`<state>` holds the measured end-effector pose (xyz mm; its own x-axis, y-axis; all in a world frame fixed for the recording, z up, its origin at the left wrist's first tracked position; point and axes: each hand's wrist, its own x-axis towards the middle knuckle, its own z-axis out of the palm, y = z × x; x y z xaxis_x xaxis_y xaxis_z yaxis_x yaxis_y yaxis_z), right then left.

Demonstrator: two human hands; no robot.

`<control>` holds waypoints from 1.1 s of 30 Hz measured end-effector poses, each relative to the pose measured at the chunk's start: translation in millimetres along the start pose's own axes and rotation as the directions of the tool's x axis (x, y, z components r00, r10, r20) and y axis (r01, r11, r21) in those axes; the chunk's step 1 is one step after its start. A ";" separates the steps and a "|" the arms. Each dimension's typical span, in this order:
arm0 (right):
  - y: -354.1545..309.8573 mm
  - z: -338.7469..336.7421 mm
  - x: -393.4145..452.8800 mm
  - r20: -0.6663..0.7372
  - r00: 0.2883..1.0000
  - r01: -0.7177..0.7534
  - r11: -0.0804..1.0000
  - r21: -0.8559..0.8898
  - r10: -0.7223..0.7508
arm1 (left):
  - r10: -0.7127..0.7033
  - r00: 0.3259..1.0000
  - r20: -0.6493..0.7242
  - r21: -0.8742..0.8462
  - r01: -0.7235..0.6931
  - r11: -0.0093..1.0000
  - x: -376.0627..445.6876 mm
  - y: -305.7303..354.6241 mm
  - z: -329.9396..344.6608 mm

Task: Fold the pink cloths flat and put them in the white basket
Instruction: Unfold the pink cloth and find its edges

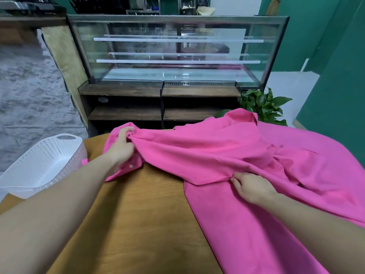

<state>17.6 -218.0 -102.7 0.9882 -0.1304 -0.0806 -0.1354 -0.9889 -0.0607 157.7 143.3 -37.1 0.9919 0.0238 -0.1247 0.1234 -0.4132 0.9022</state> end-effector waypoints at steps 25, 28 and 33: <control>-141.7 -95.0 -83.1 -0.340 0.929 0.367 0.241 0.899 -0.147 | 0.033 0.940 0.339 -0.591 0.185 0.785 -189.5 35.7 51.4; -114.1 -77.4 -101.2 -0.336 0.921 0.390 0.457 0.799 -0.198 | 0.022 0.962 0.273 -0.742 0.196 0.642 -190.1 54.1 36.0; -90.6 -49.1 -108.4 -0.299 0.934 0.330 0.793 0.513 -0.195 | 0.055 0.949 0.310 -0.797 0.228 0.559 -197.9 65.2 23.7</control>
<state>-73.8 -117.7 -39.6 0.9710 0.0501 0.2336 0.1815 -0.7904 -0.5851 -31.3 90.0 36.7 0.9389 -0.2822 -0.1968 0.3190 0.4998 0.8053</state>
